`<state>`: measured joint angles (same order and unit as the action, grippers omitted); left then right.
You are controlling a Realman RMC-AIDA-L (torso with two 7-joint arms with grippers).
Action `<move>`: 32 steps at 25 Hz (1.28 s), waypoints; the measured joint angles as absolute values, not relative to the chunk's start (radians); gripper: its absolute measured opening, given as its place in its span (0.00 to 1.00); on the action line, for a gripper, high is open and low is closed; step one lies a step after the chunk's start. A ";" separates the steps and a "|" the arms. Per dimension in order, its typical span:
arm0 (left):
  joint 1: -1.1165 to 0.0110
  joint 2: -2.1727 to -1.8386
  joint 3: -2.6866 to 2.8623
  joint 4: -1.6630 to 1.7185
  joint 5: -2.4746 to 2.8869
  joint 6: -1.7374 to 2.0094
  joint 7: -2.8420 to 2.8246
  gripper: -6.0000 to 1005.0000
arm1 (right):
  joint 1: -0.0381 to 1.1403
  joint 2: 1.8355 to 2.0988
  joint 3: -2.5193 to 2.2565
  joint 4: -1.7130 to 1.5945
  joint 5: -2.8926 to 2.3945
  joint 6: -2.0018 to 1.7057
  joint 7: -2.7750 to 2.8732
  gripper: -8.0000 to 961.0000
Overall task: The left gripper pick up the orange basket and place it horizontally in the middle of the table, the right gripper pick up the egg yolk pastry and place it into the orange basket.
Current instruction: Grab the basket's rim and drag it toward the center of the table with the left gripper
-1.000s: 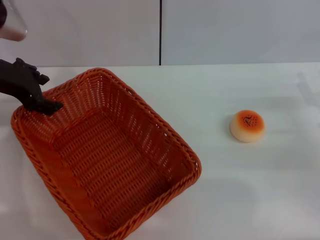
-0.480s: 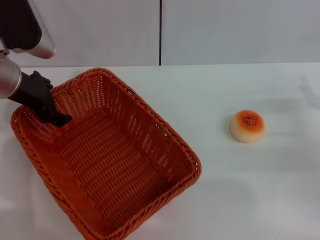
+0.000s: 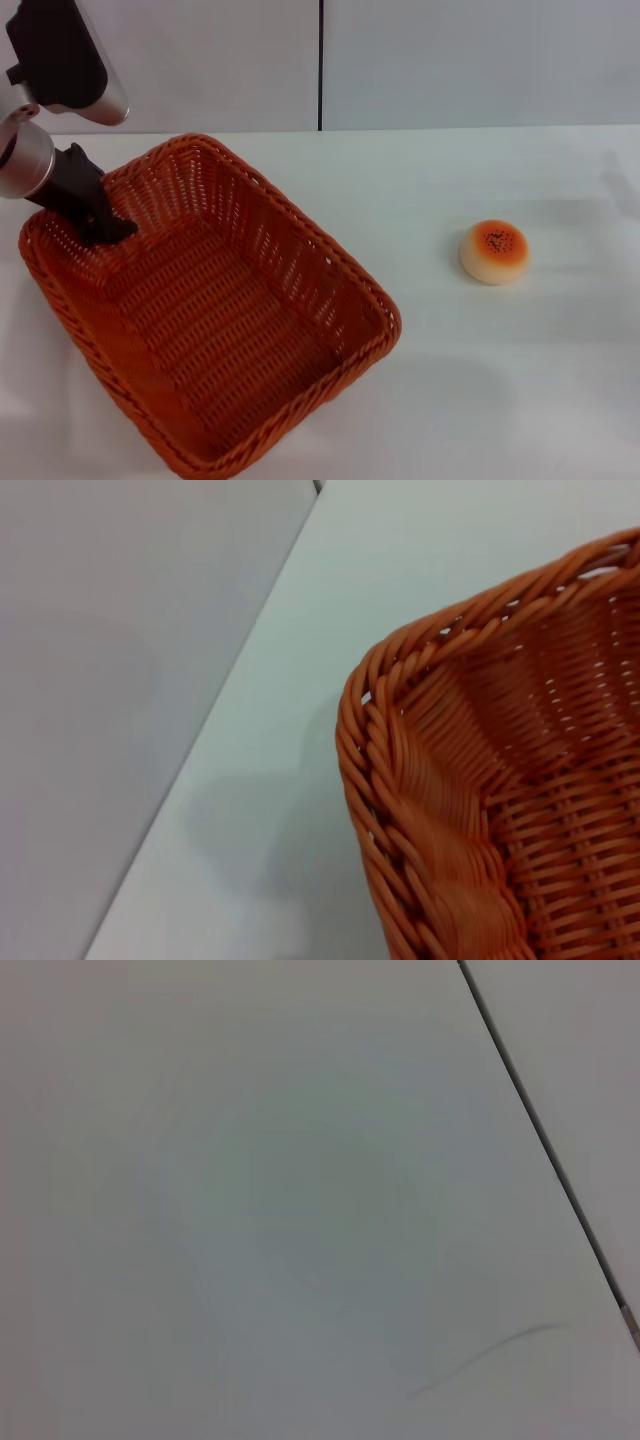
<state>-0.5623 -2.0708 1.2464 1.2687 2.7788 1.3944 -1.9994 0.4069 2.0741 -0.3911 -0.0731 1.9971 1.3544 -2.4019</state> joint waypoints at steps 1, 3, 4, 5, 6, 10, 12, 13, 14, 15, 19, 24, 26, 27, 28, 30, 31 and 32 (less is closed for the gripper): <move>-0.562 -2.071 1.246 1.269 2.779 1.394 -1.999 0.57 | 0.407 2.074 -0.391 -0.073 1.997 1.354 -2.402 0.72; -0.560 -2.071 1.253 1.272 2.785 1.389 -2.007 0.50 | 0.407 2.074 -0.391 -0.073 1.997 1.355 -2.402 0.72; -0.558 -2.071 1.257 1.274 2.787 1.385 -2.014 0.47 | 0.406 2.074 -0.391 -0.074 1.997 1.355 -2.402 0.72; -0.556 -2.071 1.260 1.278 2.789 1.377 -2.024 0.43 | 0.405 2.074 -0.391 -0.074 1.997 1.357 -2.402 0.72; -0.556 -2.071 1.260 1.278 2.789 1.377 -2.024 0.40 | 0.405 2.074 -0.391 -0.074 1.997 1.357 -2.402 0.72; -0.563 -2.071 1.261 1.282 2.792 1.398 -2.040 0.35 | 0.403 2.074 -0.390 -0.079 1.997 1.360 -2.402 0.72; -0.567 -2.071 1.261 1.287 2.792 1.411 -2.051 0.35 | 0.402 2.074 -0.390 -0.080 1.997 1.361 -2.402 0.72; -0.570 -2.071 1.260 1.293 2.792 1.423 -2.064 0.35 | 0.402 2.074 -0.390 -0.080 1.997 1.361 -2.402 0.72; -0.574 -2.071 1.260 1.302 2.792 1.437 -2.083 0.35 | 0.402 2.074 -0.389 -0.080 1.997 1.361 -2.402 0.72; -0.584 -2.070 1.258 1.315 2.798 1.464 -2.132 0.34 | 0.402 2.074 -0.390 -0.080 1.997 1.361 -2.402 0.72; -0.604 -2.070 1.253 1.323 2.821 1.502 -2.231 0.33 | 0.402 2.075 -0.390 -0.080 1.997 1.359 -2.402 0.72; -0.620 -2.071 1.253 1.330 2.831 1.541 -2.376 0.30 | 0.403 2.075 -0.390 -0.085 1.997 1.358 -2.402 0.72; -0.623 -2.071 1.253 1.330 2.831 1.542 -2.431 0.28 | 0.404 2.075 -0.390 -0.088 1.997 1.357 -2.402 0.72; -0.625 -2.071 1.250 1.330 2.832 1.543 -2.462 0.27 | 0.405 2.075 -0.390 -0.089 1.997 1.357 -2.402 0.72; -0.631 -2.071 1.241 1.330 2.832 1.545 -2.512 0.27 | 0.405 2.075 -0.390 -0.093 1.997 1.357 -2.402 0.72; -0.638 -2.071 1.228 1.329 2.833 1.550 -2.548 0.25 | 0.405 2.074 -0.390 -0.101 1.997 1.356 -2.402 0.72; -0.642 -2.070 1.219 1.329 2.832 1.555 -2.569 0.24 | 0.406 2.074 -0.390 -0.102 1.997 1.356 -2.402 0.72; -0.645 -2.070 1.211 1.329 2.832 1.559 -2.583 0.23 | 0.406 2.074 -0.390 -0.102 1.997 1.356 -2.402 0.72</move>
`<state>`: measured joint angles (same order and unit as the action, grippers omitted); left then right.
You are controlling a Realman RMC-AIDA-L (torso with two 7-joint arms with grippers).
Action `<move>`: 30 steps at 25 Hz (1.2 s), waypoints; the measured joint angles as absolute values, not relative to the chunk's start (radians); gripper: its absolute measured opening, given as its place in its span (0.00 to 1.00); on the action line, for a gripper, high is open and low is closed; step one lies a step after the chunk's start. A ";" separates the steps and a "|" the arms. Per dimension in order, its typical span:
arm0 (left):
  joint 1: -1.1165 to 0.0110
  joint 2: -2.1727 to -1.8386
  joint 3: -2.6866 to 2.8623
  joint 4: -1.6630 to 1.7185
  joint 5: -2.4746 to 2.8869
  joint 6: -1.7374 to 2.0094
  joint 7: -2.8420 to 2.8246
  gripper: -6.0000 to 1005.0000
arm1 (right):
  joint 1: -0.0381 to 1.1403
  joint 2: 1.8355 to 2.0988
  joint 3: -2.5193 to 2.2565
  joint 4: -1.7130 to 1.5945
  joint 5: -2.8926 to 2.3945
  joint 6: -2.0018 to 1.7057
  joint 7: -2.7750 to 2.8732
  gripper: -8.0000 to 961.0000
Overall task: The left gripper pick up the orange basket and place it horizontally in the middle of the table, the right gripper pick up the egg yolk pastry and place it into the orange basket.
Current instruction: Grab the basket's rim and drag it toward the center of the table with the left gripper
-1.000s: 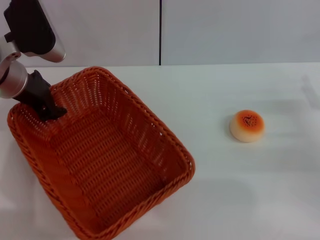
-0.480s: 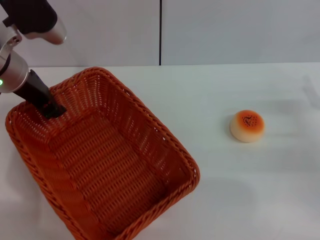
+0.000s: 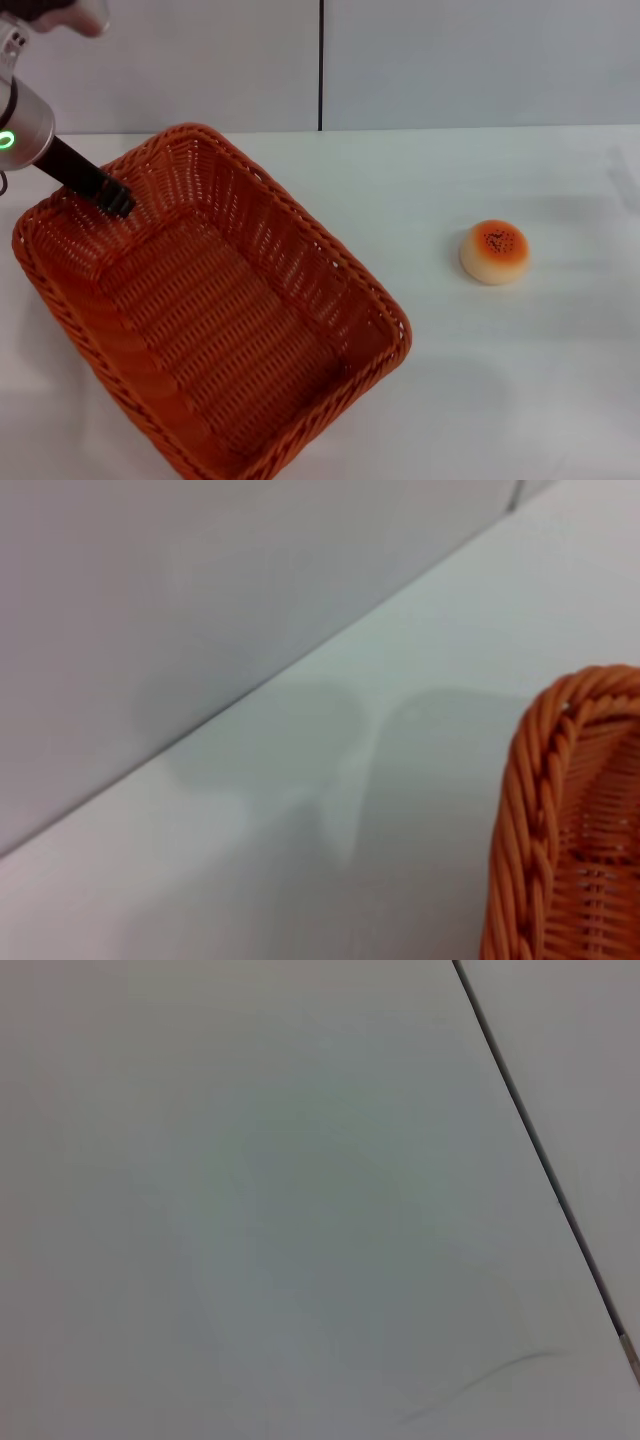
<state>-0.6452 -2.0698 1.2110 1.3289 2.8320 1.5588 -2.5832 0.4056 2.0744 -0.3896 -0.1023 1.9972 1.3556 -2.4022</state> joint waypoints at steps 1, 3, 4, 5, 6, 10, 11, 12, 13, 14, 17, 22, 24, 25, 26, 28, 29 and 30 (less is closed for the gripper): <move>-0.657 -2.070 1.195 1.322 2.833 1.571 -2.630 0.23 | 0.406 2.074 -0.390 -0.108 1.997 1.354 -2.402 0.72; -0.665 -2.070 1.193 1.314 2.837 1.580 -2.667 0.23 | 0.405 2.075 -0.387 -0.115 1.997 1.352 -2.403 0.72; -0.665 -2.070 1.193 1.314 2.837 1.580 -2.667 0.23 | 0.405 2.075 -0.387 -0.115 1.997 1.352 -2.403 0.72; -0.668 -2.070 1.193 1.310 2.837 1.582 -2.687 0.23 | 0.405 2.075 -0.383 -0.117 1.997 1.352 -2.403 0.72; -0.668 -2.070 1.191 1.309 2.836 1.583 -2.700 0.22 | 0.404 2.075 -0.381 -0.119 1.997 1.352 -2.403 0.72; -0.669 -2.071 1.145 1.308 2.809 1.571 -2.780 0.22 | 0.404 2.074 -0.377 -0.130 1.997 1.353 -2.403 0.71; -0.669 -2.071 1.145 1.308 2.809 1.571 -2.780 0.22 | 0.403 2.074 -0.377 -0.136 1.997 1.355 -2.403 0.71; -0.668 -2.070 1.130 1.308 2.798 1.568 -2.799 0.22 | 0.401 2.073 -0.377 -0.142 1.997 1.357 -2.403 0.71; -0.663 -2.069 1.115 1.307 2.787 1.550 -2.840 0.22 | 0.398 2.072 -0.377 -0.153 1.997 1.357 -2.403 0.71; -0.663 -2.069 1.115 1.307 2.787 1.550 -2.840 0.22 | 0.398 2.072 -0.377 -0.153 1.997 1.357 -2.403 0.71; -0.659 -2.070 1.091 1.290 2.770 1.523 -2.877 0.21 | 0.394 2.070 -0.377 -0.180 1.996 1.344 -2.403 0.71; -0.684 -2.073 1.023 1.208 2.775 1.504 -2.880 0.21 | 0.382 2.066 -0.377 -0.218 1.994 1.341 -2.401 0.71; -0.689 -2.073 0.992 1.180 2.787 1.490 -2.881 0.21 | 0.378 2.055 -0.378 -0.220 1.992 1.346 -2.399 0.71; -0.690 -2.073 0.971 1.167 2.798 1.485 -2.881 0.20 | 0.377 2.048 -0.378 -0.217 1.992 1.347 -2.398 0.71; -0.690 -2.073 0.960 1.162 2.808 1.483 -2.881 0.20 | 0.377 2.043 -0.378 -0.215 1.991 1.347 -2.398 0.71; -0.691 -2.074 0.925 1.159 2.840 1.486 -2.882 0.20 | 0.375 2.031 -0.378 -0.209 1.991 1.346 -2.398 0.71; -0.691 -2.074 0.925 1.159 2.840 1.486 -2.882 0.19 | 0.375 2.031 -0.378 -0.209 1.991 1.346 -2.398 0.71; -0.691 -2.075 0.912 1.160 2.844 1.488 -2.882 0.19 | 0.374 2.027 -0.378 -0.208 1.991 1.346 -2.398 0.71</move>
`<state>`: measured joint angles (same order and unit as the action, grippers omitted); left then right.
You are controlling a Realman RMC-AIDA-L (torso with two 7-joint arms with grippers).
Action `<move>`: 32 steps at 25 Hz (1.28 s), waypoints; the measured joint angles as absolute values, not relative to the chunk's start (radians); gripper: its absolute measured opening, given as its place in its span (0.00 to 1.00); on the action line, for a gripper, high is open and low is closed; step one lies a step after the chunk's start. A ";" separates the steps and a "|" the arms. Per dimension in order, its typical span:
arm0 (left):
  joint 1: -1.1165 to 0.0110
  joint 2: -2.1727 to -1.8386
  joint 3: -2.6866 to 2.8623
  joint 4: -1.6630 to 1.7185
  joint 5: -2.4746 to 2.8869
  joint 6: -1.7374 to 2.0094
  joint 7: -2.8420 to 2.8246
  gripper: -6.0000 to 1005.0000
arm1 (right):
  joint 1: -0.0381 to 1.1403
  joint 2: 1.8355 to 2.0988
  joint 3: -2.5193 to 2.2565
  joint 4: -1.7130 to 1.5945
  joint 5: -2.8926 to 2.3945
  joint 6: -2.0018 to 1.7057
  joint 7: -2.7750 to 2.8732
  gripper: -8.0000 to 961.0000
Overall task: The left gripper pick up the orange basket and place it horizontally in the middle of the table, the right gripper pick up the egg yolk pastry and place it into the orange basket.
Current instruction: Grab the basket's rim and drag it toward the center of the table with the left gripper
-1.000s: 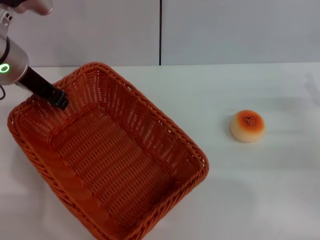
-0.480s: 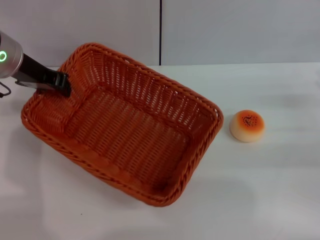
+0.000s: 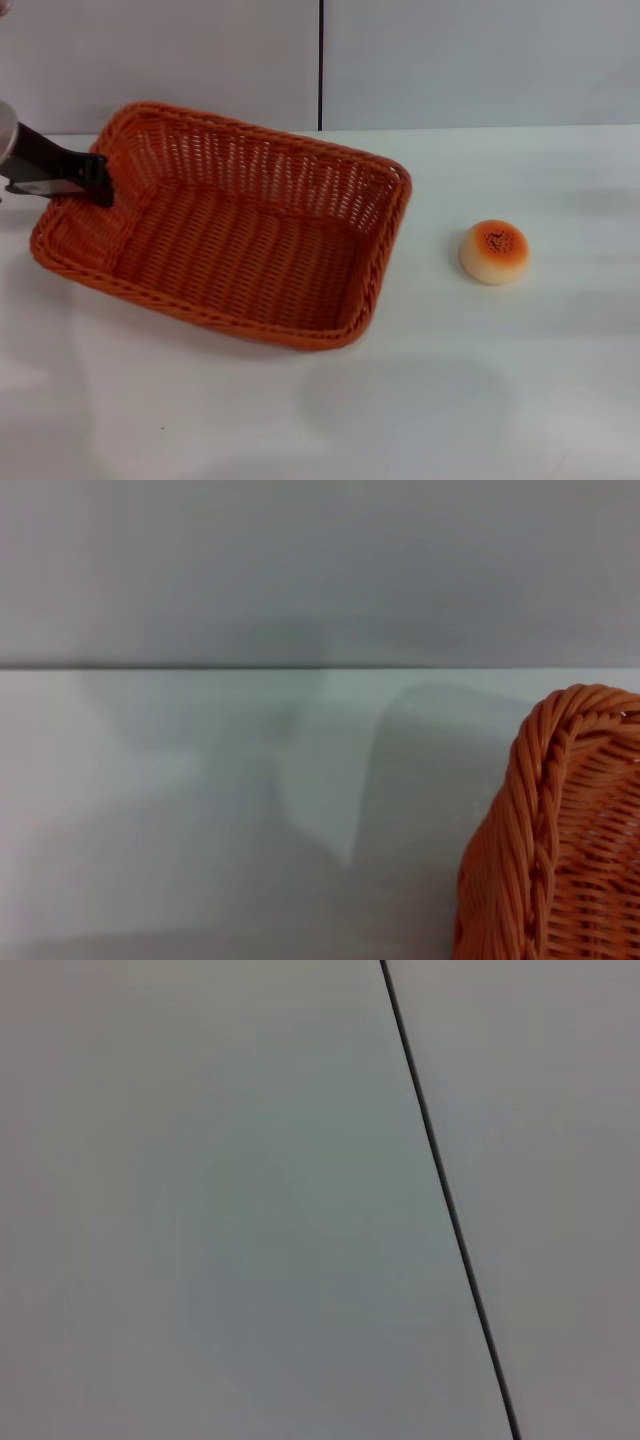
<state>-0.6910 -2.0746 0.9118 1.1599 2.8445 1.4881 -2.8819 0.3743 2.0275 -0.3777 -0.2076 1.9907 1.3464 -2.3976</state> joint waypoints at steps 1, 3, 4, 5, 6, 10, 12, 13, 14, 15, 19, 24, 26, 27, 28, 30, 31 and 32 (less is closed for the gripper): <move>-0.690 -2.075 0.894 1.163 2.848 1.492 -2.882 0.19 | 0.374 2.025 -0.378 -0.206 1.991 1.347 -2.398 0.71; -0.688 -2.074 0.876 1.166 2.850 1.497 -2.883 0.19 | 0.375 2.020 -0.377 -0.200 1.990 1.347 -2.397 0.71; -0.684 -2.073 0.860 1.167 2.853 1.505 -2.883 0.19 | 0.375 2.020 -0.377 -0.200 1.990 1.347 -2.397 0.71; -0.679 -2.072 0.850 1.169 2.860 1.514 -2.883 0.18 | 0.375 2.020 -0.377 -0.198 1.990 1.347 -2.397 0.71; -0.676 -2.073 0.847 1.169 2.865 1.520 -2.883 0.18 | 0.376 2.020 -0.378 -0.197 1.990 1.347 -2.397 0.71; -0.658 -2.072 0.845 1.181 2.885 1.551 -2.883 0.17 | 0.381 2.020 -0.379 -0.194 1.990 1.349 -2.396 0.71; -0.640 -2.072 0.847 1.202 2.887 1.574 -2.883 0.16 | 0.382 2.020 -0.381 -0.194 1.989 1.349 -2.396 0.71; -0.620 -2.071 0.852 1.233 2.885 1.596 -2.883 0.16 | 0.385 2.022 -0.382 -0.194 1.989 1.347 -2.396 0.71; -0.620 -2.071 0.852 1.233 2.885 1.596 -2.883 0.15 | 0.385 2.022 -0.382 -0.194 1.989 1.347 -2.396 0.71; -0.609 -2.071 0.854 1.249 2.885 1.606 -2.882 0.15 | 0.387 2.023 -0.383 -0.193 1.989 1.345 -2.396 0.71; -0.563 -2.065 0.859 1.317 2.874 1.644 -2.876 0.13 | 0.395 2.026 -0.384 -0.193 1.989 1.342 -2.398 0.71; -0.549 -2.064 0.867 1.328 2.822 1.646 -2.865 0.13 | 0.409 2.033 -0.385 -0.195 1.989 1.340 -2.400 0.71; -0.549 -2.063 0.892 1.326 2.811 1.647 -2.865 0.13 | 0.412 2.034 -0.386 -0.198 1.989 1.341 -2.400 0.71; -0.549 -2.063 0.908 1.326 2.809 1.648 -2.865 0.13 | 0.412 2.035 -0.387 -0.198 1.989 1.342 -2.399 0.71; -0.549 -2.063 0.932 1.327 2.808 1.651 -2.866 0.13 | 0.412 2.036 -0.387 -0.199 1.989 1.344 -2.398 0.71; -0.550 -2.063 0.946 1.327 2.807 1.654 -2.866 0.13 | 0.411 2.036 -0.387 -0.200 1.989 1.345 -2.397 0.71; -0.551 -2.063 0.956 1.325 2.806 1.655 -2.866 0.13 | 0.409 2.037 -0.387 -0.200 1.989 1.345 -2.397 0.71; -0.551 -2.064 0.965 1.324 2.805 1.655 -2.865 0.13 | 0.407 2.037 -0.387 -0.200 1.989 1.345 -2.396 0.71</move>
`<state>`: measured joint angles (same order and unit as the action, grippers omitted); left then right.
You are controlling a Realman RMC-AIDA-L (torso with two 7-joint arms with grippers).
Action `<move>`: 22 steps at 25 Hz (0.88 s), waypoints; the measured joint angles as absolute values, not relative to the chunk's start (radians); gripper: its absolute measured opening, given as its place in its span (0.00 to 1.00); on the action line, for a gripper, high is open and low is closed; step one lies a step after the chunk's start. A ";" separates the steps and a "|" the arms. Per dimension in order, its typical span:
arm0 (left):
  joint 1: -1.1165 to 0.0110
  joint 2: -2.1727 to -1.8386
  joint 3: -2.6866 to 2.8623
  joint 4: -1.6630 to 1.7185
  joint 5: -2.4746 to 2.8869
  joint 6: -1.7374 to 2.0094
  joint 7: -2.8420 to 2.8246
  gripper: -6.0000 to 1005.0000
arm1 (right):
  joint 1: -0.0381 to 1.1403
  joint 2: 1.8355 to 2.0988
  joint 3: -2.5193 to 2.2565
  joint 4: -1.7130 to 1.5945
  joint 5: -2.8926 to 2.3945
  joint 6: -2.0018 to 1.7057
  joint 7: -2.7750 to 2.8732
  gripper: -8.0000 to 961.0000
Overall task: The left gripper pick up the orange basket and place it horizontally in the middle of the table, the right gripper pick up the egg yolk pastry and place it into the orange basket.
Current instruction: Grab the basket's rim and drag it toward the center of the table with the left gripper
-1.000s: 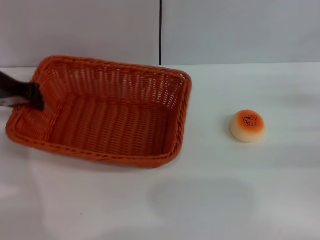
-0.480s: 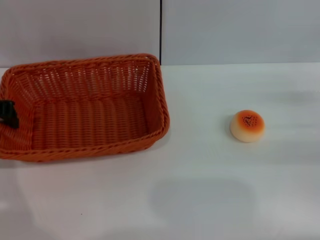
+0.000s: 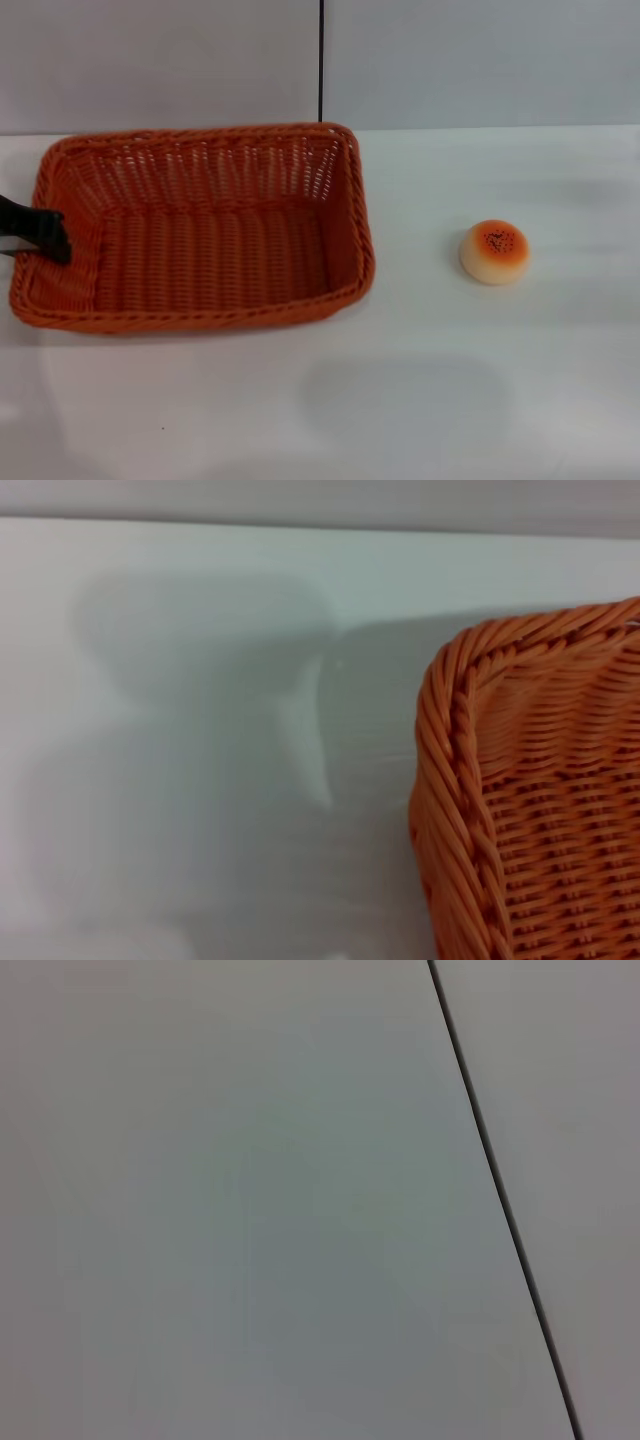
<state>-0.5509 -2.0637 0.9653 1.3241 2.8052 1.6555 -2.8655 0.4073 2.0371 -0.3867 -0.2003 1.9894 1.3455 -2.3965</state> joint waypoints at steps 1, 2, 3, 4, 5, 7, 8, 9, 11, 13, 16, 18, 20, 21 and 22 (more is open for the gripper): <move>-0.550 -2.065 0.981 1.323 2.801 1.654 -2.865 0.13 | 0.403 2.038 -0.387 -0.201 1.989 1.346 -2.396 0.71; -0.550 -2.065 0.981 1.323 2.801 1.654 -2.865 0.13 | 0.403 2.038 -0.387 -0.201 1.989 1.346 -2.396 0.71; -0.549 -2.065 0.986 1.323 2.797 1.652 -2.865 0.13 | 0.401 2.039 -0.387 -0.201 1.989 1.346 -2.395 0.71; -0.548 -2.066 0.987 1.323 2.790 1.651 -2.865 0.13 | 0.399 2.039 -0.387 -0.201 1.989 1.347 -2.395 0.71; -0.546 -2.066 0.987 1.325 2.783 1.651 -2.866 0.13 | 0.398 2.039 -0.387 -0.201 1.989 1.348 -2.395 0.71; -0.539 -2.067 0.987 1.329 2.774 1.647 -2.868 0.13 | 0.397 2.039 -0.387 -0.201 1.989 1.349 -2.395 0.71; -0.534 -2.067 0.988 1.330 2.768 1.643 -2.870 0.13 | 0.396 2.039 -0.387 -0.201 1.990 1.349 -2.395 0.71; -0.529 -2.067 0.988 1.329 2.761 1.638 -2.872 0.13 | 0.395 2.039 -0.387 -0.201 1.989 1.349 -2.395 0.71; -0.525 -2.067 0.984 1.320 2.746 1.633 -2.875 0.13 | 0.389 2.039 -0.386 -0.201 1.990 1.351 -2.395 0.71; -0.525 -2.066 0.980 1.312 2.735 1.632 -2.876 0.13 | 0.388 2.039 -0.386 -0.201 1.990 1.351 -2.395 0.71; -0.522 -2.065 0.977 1.307 2.718 1.630 -2.877 0.13 | 0.387 2.039 -0.386 -0.203 1.990 1.350 -2.395 0.70; -0.523 -2.063 0.976 1.303 2.714 1.634 -2.877 0.12 | 0.387 2.039 -0.386 -0.204 1.990 1.350 -2.395 0.70; -0.524 -2.063 0.972 1.297 2.713 1.636 -2.877 0.12 | 0.386 2.039 -0.386 -0.205 1.990 1.351 -2.395 0.70; -0.525 -2.063 0.958 1.278 2.707 1.642 -2.875 0.12 | 0.386 2.039 -0.386 -0.205 1.990 1.353 -2.395 0.70; -0.524 -2.063 0.955 1.275 2.703 1.643 -2.875 0.13 | 0.386 2.039 -0.387 -0.205 1.990 1.355 -2.395 0.70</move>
<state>-0.5239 -2.0628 0.9547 1.2754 2.7028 1.6427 -2.8750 0.3861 2.0386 -0.3868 -0.2054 1.9895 1.3547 -2.3947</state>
